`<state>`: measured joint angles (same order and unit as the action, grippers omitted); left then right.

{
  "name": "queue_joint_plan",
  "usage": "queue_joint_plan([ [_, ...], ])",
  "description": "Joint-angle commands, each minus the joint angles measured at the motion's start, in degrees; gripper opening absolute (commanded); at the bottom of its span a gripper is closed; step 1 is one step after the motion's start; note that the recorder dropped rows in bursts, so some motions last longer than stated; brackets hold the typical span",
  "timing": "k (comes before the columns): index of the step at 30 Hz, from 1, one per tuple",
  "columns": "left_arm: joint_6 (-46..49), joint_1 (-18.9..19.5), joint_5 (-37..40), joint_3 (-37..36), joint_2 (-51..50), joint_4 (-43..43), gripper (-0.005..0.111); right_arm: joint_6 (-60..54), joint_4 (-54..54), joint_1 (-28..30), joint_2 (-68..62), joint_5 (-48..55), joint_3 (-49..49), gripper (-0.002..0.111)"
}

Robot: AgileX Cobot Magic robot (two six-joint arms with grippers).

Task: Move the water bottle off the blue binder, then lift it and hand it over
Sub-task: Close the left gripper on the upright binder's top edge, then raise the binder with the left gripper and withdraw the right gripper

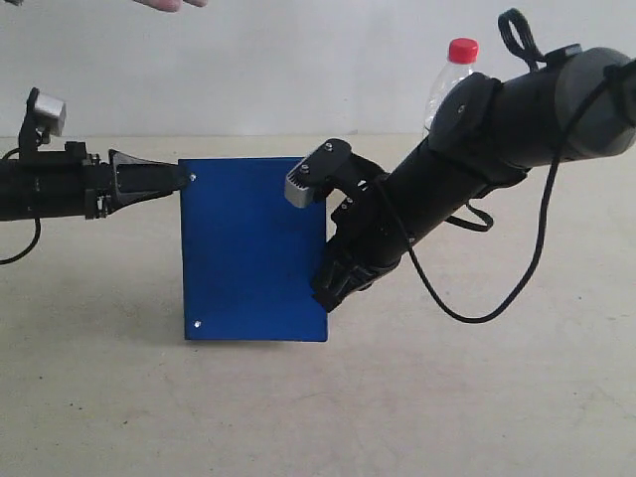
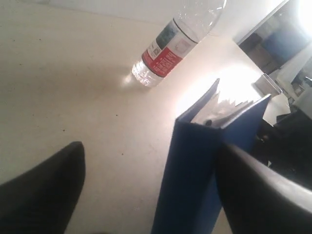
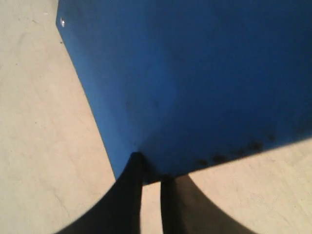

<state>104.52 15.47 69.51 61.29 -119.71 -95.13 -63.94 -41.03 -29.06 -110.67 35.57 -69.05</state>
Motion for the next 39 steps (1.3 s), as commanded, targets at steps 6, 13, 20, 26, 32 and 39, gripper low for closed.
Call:
queue_joint_plan([
  [6, -3.0, -0.4, 0.5, 0.1, -0.4, 5.6, 0.042, -1.0, 3.2, -0.1, -0.1, -5.1, 0.4, 0.000],
  [13, -1.9, -5.9, 0.5, 0.1, -0.8, 6.5, 0.063, -1.0, 3.0, -0.1, -0.1, -4.5, 0.4, 0.000],
  [20, 1.3, -9.5, -1.6, 0.1, -0.8, 6.8, 0.061, -1.0, 2.3, -0.1, -0.1, -2.6, 0.4, 0.000],
  [26, 2.2, -12.3, -4.4, 0.1, -0.8, 1.1, 0.030, -0.8, 2.0, -0.1, -0.1, -2.1, 0.4, 0.000],
  [32, 2.1, -11.9, -9.5, 0.1, -0.8, 1.1, 0.004, 3.2, 2.0, -0.1, -0.1, -2.8, 0.4, 0.013],
  [39, 0.7, -9.3, -15.7, 0.0, 2.8, 2.3, 0.004, 11.9, 5.2, -0.1, 1.3, -2.9, 0.4, 0.060],
])
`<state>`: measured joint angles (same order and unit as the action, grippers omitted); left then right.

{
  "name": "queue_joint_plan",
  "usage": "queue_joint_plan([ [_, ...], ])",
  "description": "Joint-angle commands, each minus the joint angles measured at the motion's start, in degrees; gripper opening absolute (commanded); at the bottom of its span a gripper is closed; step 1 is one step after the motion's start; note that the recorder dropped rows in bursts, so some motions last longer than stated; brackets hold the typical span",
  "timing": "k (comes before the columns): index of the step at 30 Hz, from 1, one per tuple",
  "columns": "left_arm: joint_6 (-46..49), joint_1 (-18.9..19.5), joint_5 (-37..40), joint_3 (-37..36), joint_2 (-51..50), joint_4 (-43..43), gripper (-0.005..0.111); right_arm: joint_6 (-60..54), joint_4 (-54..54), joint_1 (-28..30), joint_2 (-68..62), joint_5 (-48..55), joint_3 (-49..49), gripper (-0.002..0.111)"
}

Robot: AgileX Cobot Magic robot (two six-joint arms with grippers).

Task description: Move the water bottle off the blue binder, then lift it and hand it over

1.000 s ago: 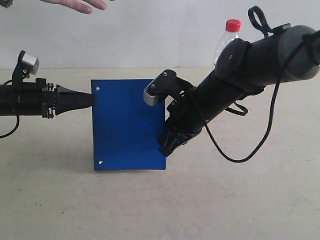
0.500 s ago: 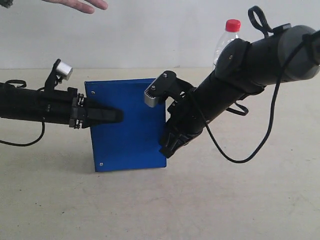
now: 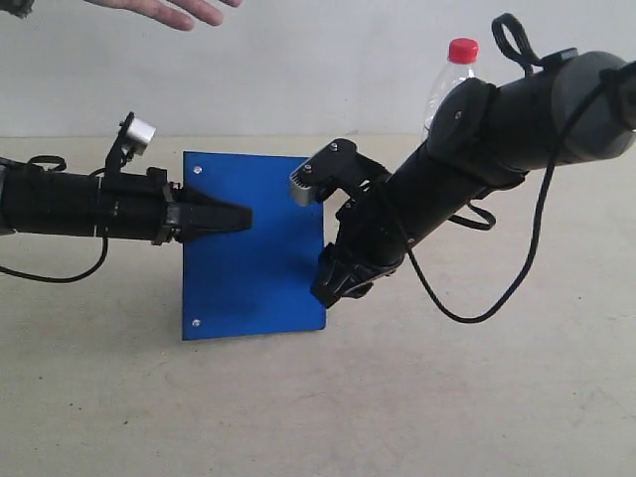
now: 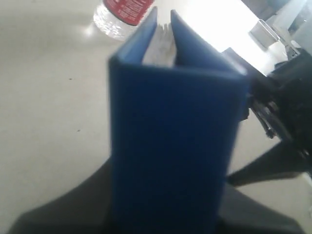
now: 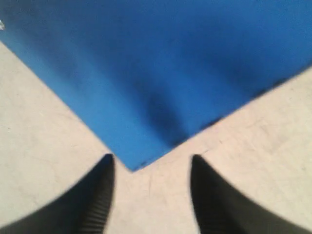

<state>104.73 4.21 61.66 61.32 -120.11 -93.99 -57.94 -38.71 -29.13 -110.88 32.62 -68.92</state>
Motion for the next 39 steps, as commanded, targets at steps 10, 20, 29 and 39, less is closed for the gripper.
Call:
queue_joint_plan([
  [10, -2.7, 2.5, -15.8, -14.1, 25.0, 5.5, 0.004, 40.7, 36.4, 0.0, 12.2, 11.5, 0.2, 0.019],
  [20, 1.6, 2.4, -21.3, -27.9, 54.9, -6.0, 0.004, 49.4, 39.0, 0.0, 21.2, 2.6, 0.2, 0.001],
  [29, 0.2, 2.4, -33.0, -25.0, 58.6, -6.0, 0.004, 51.6, 39.2, 0.0, 25.8, 0.6, 0.2, 0.001],
  [39, 0.2, 2.4, -36.2, -22.8, 58.7, -6.0, 0.015, 51.9, 39.2, 0.0, 27.3, 1.6, 0.2, 0.001],
])
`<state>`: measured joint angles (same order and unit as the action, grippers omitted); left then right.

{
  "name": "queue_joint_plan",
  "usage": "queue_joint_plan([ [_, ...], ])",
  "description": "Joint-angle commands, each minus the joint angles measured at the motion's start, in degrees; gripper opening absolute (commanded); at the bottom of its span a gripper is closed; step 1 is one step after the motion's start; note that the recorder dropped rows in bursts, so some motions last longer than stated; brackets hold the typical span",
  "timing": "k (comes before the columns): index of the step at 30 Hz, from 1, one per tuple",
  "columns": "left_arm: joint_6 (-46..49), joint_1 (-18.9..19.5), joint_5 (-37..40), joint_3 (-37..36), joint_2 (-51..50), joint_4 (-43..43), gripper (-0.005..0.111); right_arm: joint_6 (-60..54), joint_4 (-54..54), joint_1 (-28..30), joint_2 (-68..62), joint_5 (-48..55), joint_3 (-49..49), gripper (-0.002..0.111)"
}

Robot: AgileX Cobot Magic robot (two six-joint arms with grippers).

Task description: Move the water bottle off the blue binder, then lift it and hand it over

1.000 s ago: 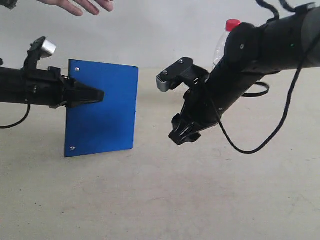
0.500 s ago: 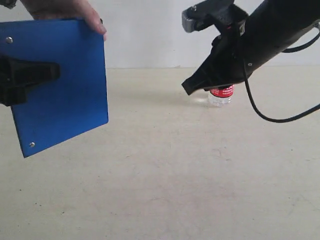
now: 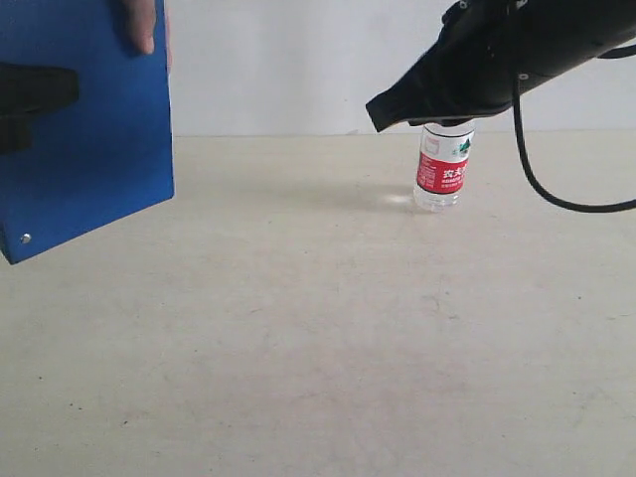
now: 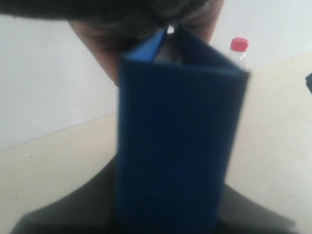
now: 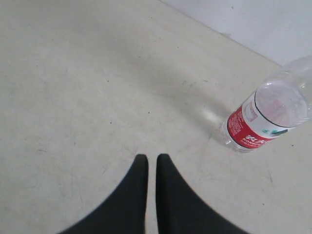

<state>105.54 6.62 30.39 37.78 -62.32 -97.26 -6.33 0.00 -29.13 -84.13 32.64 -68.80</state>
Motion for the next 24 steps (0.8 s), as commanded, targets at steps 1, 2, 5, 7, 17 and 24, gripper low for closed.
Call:
queue_joint_plan([
  [1, -0.6, 0.0, -6.1, 0.8, 0.9, -2.7, 0.022, 0.3, 0.5, 0.0, 0.6, 1.8, 0.1, 0.001],
  [2, -0.6, 0.0, -6.8, 0.8, 0.9, -2.7, 0.029, 0.3, 0.5, 0.0, 0.6, 2.1, 0.1, 0.001],
  [5, -0.6, 0.1, -7.1, 0.8, 0.9, -2.7, 0.057, 0.3, 0.5, 0.0, 0.6, 2.2, 0.1, 0.001],
  [7, -1.1, 0.1, -7.1, 0.8, 0.9, -2.7, 0.070, 0.3, 0.5, 0.0, 0.6, 2.2, 0.1, 0.001],
  [17, -20.0, 0.1, -10.9, -1.7, 2.8, 20.2, 0.030, 1.4, 1.6, 0.0, 10.0, -1.8, 0.1, 0.001],
  [24, -37.9, 0.1, -17.8, -7.0, 16.2, 27.6, 0.005, 8.8, 19.2, 0.0, 35.4, 0.6, 0.1, 0.001],
])
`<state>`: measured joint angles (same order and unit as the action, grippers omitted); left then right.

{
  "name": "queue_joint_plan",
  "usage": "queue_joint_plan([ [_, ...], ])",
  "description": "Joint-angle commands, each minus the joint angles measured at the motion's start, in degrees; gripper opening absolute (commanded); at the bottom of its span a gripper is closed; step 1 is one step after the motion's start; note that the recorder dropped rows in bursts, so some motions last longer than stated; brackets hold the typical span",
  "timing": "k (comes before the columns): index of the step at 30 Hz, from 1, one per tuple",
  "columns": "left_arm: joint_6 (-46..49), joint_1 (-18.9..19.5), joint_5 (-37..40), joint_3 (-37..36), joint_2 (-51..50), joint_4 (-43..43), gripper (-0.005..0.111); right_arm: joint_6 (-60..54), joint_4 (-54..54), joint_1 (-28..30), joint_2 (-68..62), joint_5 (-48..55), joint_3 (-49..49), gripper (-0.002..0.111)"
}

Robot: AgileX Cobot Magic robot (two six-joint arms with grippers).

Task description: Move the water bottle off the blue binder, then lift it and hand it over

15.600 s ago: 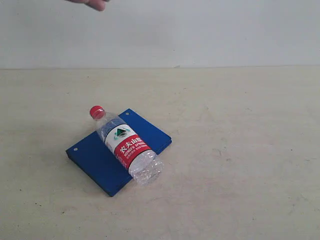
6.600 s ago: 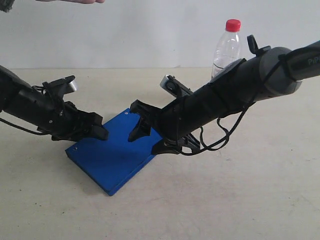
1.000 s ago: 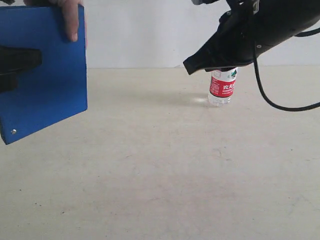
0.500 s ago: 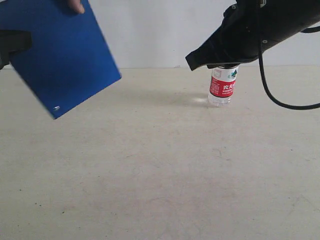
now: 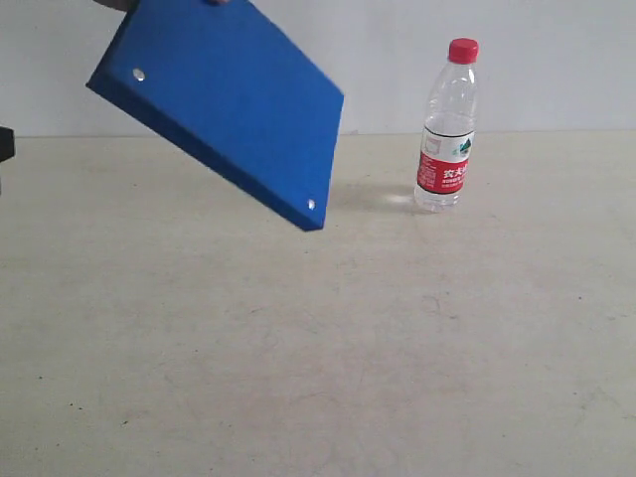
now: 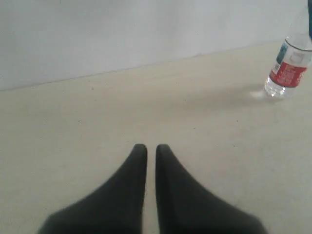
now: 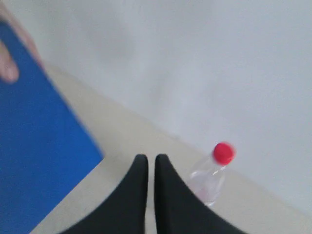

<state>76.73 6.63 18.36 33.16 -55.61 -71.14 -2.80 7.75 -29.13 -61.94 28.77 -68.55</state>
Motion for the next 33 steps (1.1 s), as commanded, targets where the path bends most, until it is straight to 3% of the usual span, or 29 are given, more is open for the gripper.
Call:
queue_joint_plan([
  [1, -11.3, 0.1, -8.3, -3.0, 13.6, 1.5, 0.005, 6.7, 13.2, 0.0, 17.0, 7.5, -0.1, 0.001],
  [3, -14.2, 0.1, -13.7, -5.1, 22.8, 1.5, 0.005, 9.1, 13.6, 0.0, 24.2, 16.0, -0.1, 0.001],
  [6, -13.3, 0.1, -12.7, -9.5, 35.1, 3.9, 0.005, 10.8, 6.5, 0.0, 33.9, 20.5, 2.9, 0.001],
  [8, -13.3, 0.1, -9.9, -13.2, 41.5, 6.8, 0.005, 11.3, 2.7, 0.0, 39.7, 16.6, 8.5, 0.001],
  [12, -13.3, 0.1, -11.8, -22.3, 50.2, 7.2, 0.005, 14.5, 1.7, 0.0, 47.6, -2.6, 27.7, 0.001],
  [16, -13.3, 0.1, -15.1, -30.1, 52.2, 7.2, 0.005, 16.0, 1.8, 0.0, 47.1, -21.0, 45.7, 0.001],
  [19, -13.3, 0.1, -15.0, -33.2, 52.3, 7.2, 0.005, 18.5, 1.8, 0.0, 44.2, -27.5, 55.1, 0.001],
  [28, -13.3, 0.1, -14.5, -33.2, 52.3, 7.2, 0.005, 27.5, 0.4, 0.0, 36.6, -27.7, 68.5, 0.001],
  [33, -13.3, 0.1, -14.5, -33.2, 52.3, 7.2, 0.005, 53.6, -16.5, 0.0, 36.7, -17.5, 68.5, 0.001],
])
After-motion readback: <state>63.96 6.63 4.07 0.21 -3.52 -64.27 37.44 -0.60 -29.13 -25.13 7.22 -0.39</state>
